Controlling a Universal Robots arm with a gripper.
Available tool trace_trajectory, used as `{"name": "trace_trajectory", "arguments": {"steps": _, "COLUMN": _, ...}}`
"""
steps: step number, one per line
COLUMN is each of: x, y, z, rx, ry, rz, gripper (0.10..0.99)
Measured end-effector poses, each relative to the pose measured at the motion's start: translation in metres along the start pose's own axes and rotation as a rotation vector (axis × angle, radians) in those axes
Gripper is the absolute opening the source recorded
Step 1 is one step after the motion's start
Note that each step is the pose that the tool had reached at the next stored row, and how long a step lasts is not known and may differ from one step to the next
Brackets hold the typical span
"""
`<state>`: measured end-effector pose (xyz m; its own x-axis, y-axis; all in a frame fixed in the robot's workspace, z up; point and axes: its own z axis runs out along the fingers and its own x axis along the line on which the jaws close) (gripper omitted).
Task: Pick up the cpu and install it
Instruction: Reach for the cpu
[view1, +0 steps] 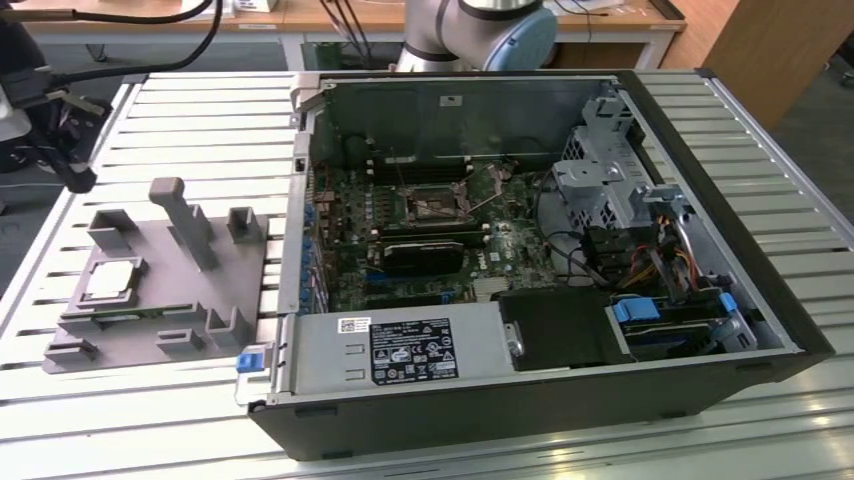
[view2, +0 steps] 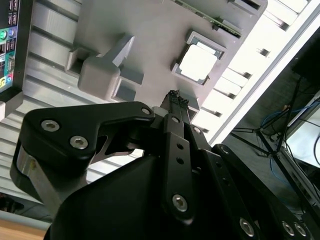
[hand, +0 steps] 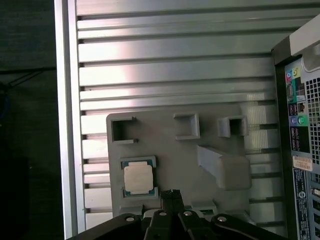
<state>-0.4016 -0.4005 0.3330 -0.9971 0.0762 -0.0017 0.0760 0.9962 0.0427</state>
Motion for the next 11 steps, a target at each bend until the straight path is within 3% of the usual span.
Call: {"name": "trace_trajectory", "arguments": {"steps": 11, "x": 0.0192, "y": -0.008, "z": 0.0029, "rx": 0.0, "ry": 0.0003, "rz": 0.0, "gripper": 0.106}}
